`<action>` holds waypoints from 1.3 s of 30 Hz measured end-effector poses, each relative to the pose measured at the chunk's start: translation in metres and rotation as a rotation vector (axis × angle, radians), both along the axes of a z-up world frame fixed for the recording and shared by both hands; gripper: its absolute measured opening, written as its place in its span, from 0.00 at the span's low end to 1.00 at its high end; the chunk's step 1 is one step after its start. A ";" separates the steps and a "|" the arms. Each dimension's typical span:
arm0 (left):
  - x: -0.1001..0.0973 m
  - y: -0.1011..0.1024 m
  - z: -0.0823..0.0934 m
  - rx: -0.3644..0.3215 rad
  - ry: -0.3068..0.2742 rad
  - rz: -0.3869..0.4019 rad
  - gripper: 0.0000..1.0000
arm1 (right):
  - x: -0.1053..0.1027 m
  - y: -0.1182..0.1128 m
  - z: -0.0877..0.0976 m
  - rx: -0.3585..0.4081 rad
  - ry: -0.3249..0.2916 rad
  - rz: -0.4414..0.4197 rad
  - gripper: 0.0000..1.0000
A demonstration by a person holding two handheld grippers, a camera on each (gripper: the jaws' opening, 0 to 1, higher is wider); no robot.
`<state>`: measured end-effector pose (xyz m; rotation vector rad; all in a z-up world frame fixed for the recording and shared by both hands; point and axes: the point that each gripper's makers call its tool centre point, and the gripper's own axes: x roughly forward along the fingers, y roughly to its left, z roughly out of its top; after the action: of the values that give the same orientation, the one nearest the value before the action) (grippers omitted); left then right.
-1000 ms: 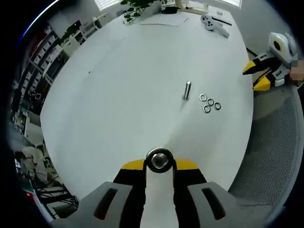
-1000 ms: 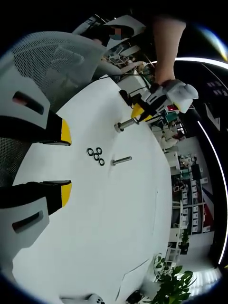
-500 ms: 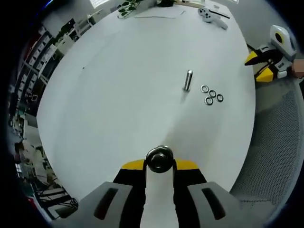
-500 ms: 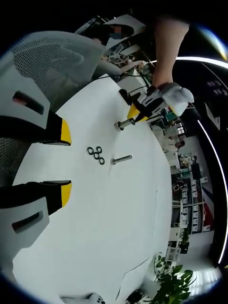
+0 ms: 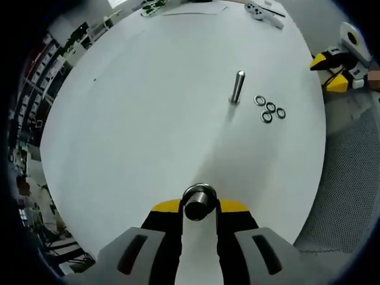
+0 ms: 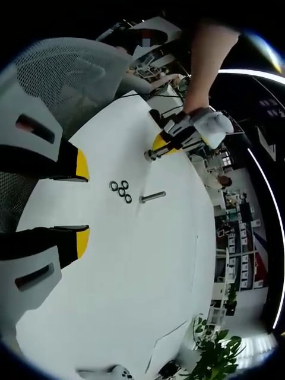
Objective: Place the washer onto the threaded stud by aligning its center hole with the stud, sliding it down to the base, and recovering from edge contact or off-axis alignment until the washer reaches the visible bottom stop.
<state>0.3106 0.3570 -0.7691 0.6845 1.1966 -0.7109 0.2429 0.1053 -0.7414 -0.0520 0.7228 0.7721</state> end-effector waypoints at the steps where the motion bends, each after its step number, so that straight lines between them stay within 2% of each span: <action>1: 0.000 0.000 -0.002 -0.001 0.003 -0.001 0.19 | 0.000 0.000 0.000 0.001 0.000 0.000 0.31; 9: 0.000 0.002 -0.011 -0.012 0.005 0.005 0.19 | 0.001 -0.001 -0.001 -0.001 0.002 -0.009 0.31; 19: -0.002 0.006 -0.011 -0.048 0.006 0.071 0.20 | -0.001 0.000 -0.003 -0.018 0.008 0.008 0.31; 26: -0.005 0.007 -0.001 -0.098 -0.046 0.124 0.23 | -0.003 0.001 -0.005 -0.025 0.016 0.017 0.31; 32: -0.010 0.007 0.014 -0.133 -0.131 0.174 0.25 | -0.005 0.003 -0.005 -0.026 0.017 0.031 0.31; 35: -0.017 0.007 0.018 -0.159 -0.156 0.216 0.25 | -0.005 0.003 -0.005 -0.022 0.021 0.032 0.31; 36: -0.018 0.008 0.020 -0.170 -0.169 0.235 0.26 | -0.005 0.003 -0.005 -0.021 0.021 0.034 0.31; 38: -0.022 0.002 0.026 -0.249 -0.185 0.315 0.27 | -0.006 0.004 -0.005 -0.023 0.025 0.042 0.31; 39: -0.022 0.003 0.030 -0.263 -0.208 0.332 0.27 | -0.007 0.004 -0.006 -0.024 0.026 0.047 0.31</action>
<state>0.2887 0.3599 -0.7393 0.3203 0.9729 -0.4928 0.2361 0.1098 -0.7473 -0.0814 0.7578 0.8100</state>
